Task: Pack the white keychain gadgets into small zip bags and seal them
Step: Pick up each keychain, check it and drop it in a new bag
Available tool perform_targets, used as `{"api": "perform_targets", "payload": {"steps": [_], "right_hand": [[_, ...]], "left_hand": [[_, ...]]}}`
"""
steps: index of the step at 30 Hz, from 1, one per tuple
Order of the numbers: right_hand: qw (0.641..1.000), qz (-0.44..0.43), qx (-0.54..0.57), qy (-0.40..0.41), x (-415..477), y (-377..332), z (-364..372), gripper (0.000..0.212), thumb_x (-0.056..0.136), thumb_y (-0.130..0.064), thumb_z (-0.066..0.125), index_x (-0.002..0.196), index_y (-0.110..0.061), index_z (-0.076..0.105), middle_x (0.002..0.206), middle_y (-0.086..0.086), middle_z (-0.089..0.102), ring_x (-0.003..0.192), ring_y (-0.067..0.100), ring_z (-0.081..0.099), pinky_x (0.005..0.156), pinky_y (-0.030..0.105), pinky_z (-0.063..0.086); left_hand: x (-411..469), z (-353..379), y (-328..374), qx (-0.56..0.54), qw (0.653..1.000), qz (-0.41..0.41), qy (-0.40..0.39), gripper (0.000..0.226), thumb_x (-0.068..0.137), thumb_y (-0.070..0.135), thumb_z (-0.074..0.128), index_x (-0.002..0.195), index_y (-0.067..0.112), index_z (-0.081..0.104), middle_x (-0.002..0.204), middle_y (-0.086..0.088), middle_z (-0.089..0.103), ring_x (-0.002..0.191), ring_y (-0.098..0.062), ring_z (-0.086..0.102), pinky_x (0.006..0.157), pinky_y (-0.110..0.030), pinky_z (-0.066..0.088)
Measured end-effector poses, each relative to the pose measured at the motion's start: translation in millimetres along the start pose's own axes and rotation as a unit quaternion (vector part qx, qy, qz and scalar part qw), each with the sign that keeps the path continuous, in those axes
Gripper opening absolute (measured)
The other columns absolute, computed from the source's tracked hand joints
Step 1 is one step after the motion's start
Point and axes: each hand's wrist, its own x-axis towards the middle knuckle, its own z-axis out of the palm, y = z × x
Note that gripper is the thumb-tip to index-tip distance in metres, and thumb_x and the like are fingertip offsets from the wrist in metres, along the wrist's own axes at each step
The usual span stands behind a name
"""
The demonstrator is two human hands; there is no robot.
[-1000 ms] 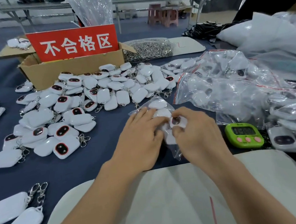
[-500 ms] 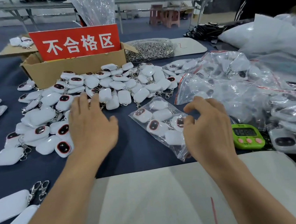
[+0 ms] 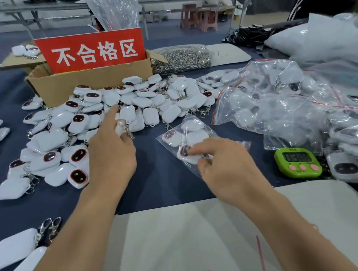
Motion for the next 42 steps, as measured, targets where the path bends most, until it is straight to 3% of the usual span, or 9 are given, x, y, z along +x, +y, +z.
{"api": "perform_targets", "payload": {"steps": [5,9,14,19,22,24,28,33,42], "right_hand": [[0.988,0.038,0.011,0.152,0,1,-4,0.040,0.094,-0.006,0.057,0.124,-0.027,0.073,0.125,-0.005,0.066,0.121,0.021,0.057,0.092,0.011,0.030],[0.968,0.024,0.077,0.236,-5,-11,-7,0.041,0.092,-0.004,0.055,0.116,-0.031,0.076,0.090,-0.008,0.077,0.084,0.010,0.065,0.079,0.018,0.043],[0.980,-0.001,0.191,0.048,-14,-29,11,0.058,0.087,-0.030,0.064,0.131,-0.065,0.049,0.092,-0.052,0.059,0.087,-0.002,0.067,0.075,0.013,0.052],[0.983,0.005,0.180,-0.037,-12,-28,27,0.033,0.084,-0.037,0.056,0.116,-0.048,0.054,0.085,-0.015,0.074,0.077,0.009,0.068,0.074,0.038,0.057],[0.989,0.002,0.144,-0.017,-10,-25,32,0.010,0.088,-0.040,0.054,0.084,-0.031,0.052,0.067,-0.018,0.063,0.065,0.010,0.058,0.075,0.021,0.048],[0.990,0.016,0.138,-0.005,-9,-27,30,0.032,0.093,-0.038,0.058,0.068,-0.023,0.044,0.058,-0.012,0.055,0.059,0.015,0.054,0.077,0.020,0.044],[0.960,0.120,0.251,0.022,-7,-32,24,0.033,0.100,-0.032,0.058,0.072,-0.014,0.059,0.063,0.003,0.069,0.049,0.019,0.063,0.051,0.030,0.046],[0.912,0.186,0.364,-0.035,-5,-33,23,0.037,0.107,-0.029,0.050,0.081,-0.006,0.063,0.063,0.010,0.071,0.046,0.021,0.062,0.047,0.030,0.045],[0.927,0.163,0.337,0.024,-3,-25,22,0.021,0.085,-0.030,0.062,0.083,-0.012,0.073,0.073,0.005,0.076,0.064,0.017,0.075,0.082,0.052,0.063]], "left_hand": [[-6,6,21,-0.170,0.985,-0.027,0.024,0.042,0.095,0.020,0.065,0.132,0.038,0.055,0.070,0.009,0.067,0.063,-0.004,0.071,0.062,-0.013,0.047],[-14,9,39,-0.290,0.953,-0.073,-0.056,0.010,0.094,0.019,0.071,0.095,0.029,0.071,0.074,0.000,0.076,0.058,-0.016,0.073,0.047,-0.028,0.054],[-27,15,48,-0.309,0.939,-0.053,-0.137,0.020,0.093,0.040,0.066,0.083,0.034,0.082,0.068,0.003,0.073,0.055,-0.009,0.059,0.045,-0.021,0.044],[-28,14,46,-0.262,0.952,-0.003,-0.161,0.021,0.091,0.049,0.060,0.101,0.040,0.076,0.084,0.012,0.078,0.081,-0.004,0.072,0.073,-0.018,0.054],[-33,14,41,-0.200,0.971,0.034,-0.125,0.039,0.090,0.062,0.050,0.090,0.033,0.076,0.075,-0.007,0.072,0.072,-0.008,0.063,0.072,-0.033,0.052],[-35,13,44,-0.207,0.973,0.027,-0.096,0.057,0.089,0.066,0.046,0.088,0.017,0.075,0.066,-0.015,0.062,0.063,-0.008,0.052,0.062,-0.040,0.046],[-28,11,50,-0.366,0.916,-0.082,-0.144,0.035,0.086,0.048,0.058,0.094,0.025,0.082,0.053,0.006,0.058,0.048,-0.009,0.052,0.044,-0.021,0.040],[-25,10,50,-0.418,0.872,-0.083,-0.240,0.028,0.072,0.016,0.069,0.092,0.029,0.083,0.072,0.000,0.073,0.063,-0.012,0.065,0.059,-0.019,0.052],[-28,10,52,-0.386,0.883,-0.057,-0.261,0.020,0.080,0.013,0.073,0.088,0.027,0.085,0.072,0.005,0.074,0.061,0.000,0.058,0.058,-0.011,0.045]]}}
